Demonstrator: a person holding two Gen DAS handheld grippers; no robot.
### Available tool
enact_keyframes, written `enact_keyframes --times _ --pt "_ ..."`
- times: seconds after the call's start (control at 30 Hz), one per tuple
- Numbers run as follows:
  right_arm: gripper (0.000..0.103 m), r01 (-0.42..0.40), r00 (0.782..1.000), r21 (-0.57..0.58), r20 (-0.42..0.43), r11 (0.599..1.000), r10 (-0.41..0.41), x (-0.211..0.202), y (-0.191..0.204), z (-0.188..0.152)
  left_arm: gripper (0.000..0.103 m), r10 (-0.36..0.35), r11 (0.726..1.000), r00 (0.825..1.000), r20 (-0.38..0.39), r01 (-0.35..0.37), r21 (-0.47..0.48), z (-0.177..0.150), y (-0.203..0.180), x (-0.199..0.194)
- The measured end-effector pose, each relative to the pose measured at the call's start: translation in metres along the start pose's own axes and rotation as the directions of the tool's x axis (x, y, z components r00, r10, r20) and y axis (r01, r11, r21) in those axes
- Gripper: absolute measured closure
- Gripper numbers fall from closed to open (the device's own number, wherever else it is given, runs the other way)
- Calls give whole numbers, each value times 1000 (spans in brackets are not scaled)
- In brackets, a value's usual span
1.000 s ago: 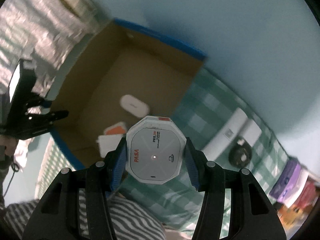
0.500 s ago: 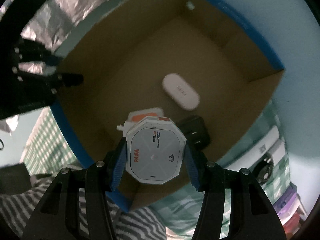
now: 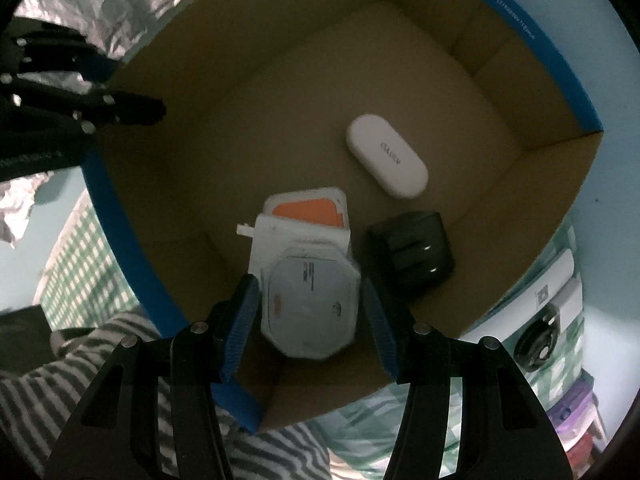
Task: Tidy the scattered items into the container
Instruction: 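Release the hexagonal charger beside the square charger and open the right gripper, then move the right gripper back over the cloth toward the black fan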
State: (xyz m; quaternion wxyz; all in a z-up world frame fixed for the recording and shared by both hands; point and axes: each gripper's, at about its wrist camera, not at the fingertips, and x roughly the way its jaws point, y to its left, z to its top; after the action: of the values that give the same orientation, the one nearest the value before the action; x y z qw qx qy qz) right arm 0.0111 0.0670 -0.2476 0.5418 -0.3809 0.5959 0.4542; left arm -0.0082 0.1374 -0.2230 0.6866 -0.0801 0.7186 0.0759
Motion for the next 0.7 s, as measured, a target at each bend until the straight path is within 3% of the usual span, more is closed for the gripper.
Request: enact_keyframes --times 0.7 --pt "42 21 981 199 183 980 -58 -85 -55 -30 75 3 1000 1000 3 -3 20 1 -2 -1"
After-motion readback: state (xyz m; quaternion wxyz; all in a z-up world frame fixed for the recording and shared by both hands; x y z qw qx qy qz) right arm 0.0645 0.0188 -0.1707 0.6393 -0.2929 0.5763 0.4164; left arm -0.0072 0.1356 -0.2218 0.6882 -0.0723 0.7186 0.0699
